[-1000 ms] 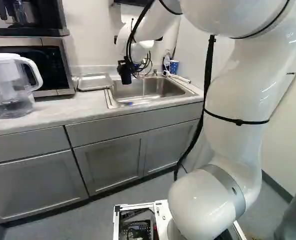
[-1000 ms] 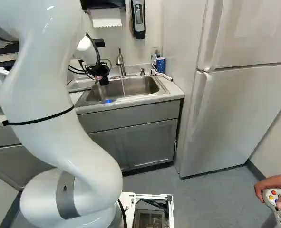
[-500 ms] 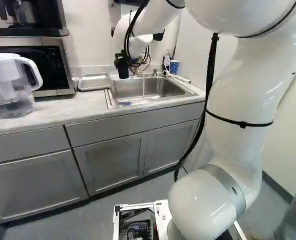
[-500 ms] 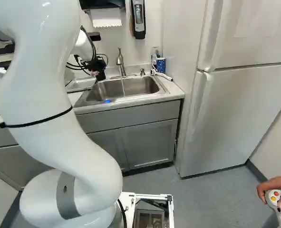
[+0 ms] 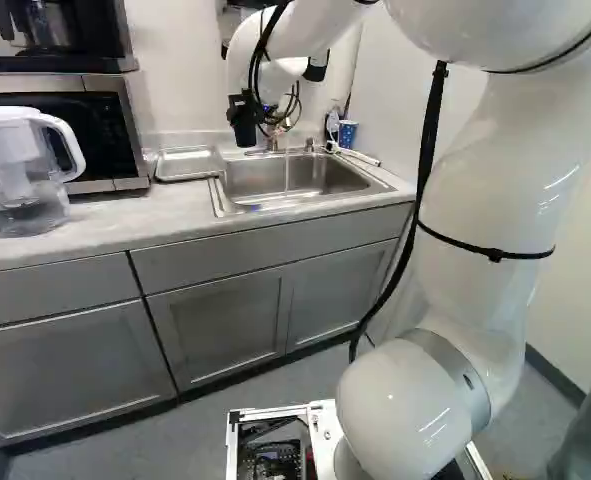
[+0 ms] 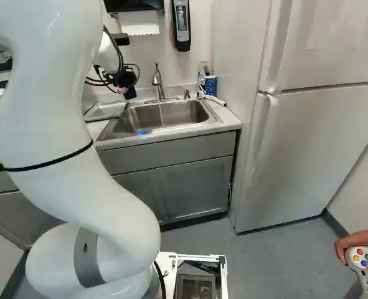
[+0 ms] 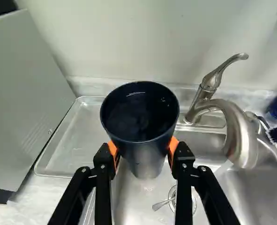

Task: Rinse the cup and place it in the tray

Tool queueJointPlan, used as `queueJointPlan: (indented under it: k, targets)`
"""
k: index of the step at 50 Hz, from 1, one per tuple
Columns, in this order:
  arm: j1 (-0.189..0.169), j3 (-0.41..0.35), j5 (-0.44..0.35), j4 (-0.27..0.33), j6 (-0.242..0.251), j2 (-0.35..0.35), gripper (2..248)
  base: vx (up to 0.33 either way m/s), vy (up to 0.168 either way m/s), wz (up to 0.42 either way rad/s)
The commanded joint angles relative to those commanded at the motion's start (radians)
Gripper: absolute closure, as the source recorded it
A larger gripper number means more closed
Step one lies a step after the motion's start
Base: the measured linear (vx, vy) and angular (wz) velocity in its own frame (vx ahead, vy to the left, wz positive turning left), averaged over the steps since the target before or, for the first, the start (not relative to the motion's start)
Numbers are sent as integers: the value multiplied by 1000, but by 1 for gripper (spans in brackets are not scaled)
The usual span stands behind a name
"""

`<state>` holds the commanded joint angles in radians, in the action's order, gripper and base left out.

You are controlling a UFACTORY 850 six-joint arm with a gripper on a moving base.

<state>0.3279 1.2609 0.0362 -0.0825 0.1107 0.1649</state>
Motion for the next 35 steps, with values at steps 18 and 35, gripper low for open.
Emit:
queueJointPlan:
  k: [18,35]
  targets:
    - [0,16,56,-18,0,-21,129,0,0,0]
    - [0,33,112,-36,0,-40,129,0,0,0]
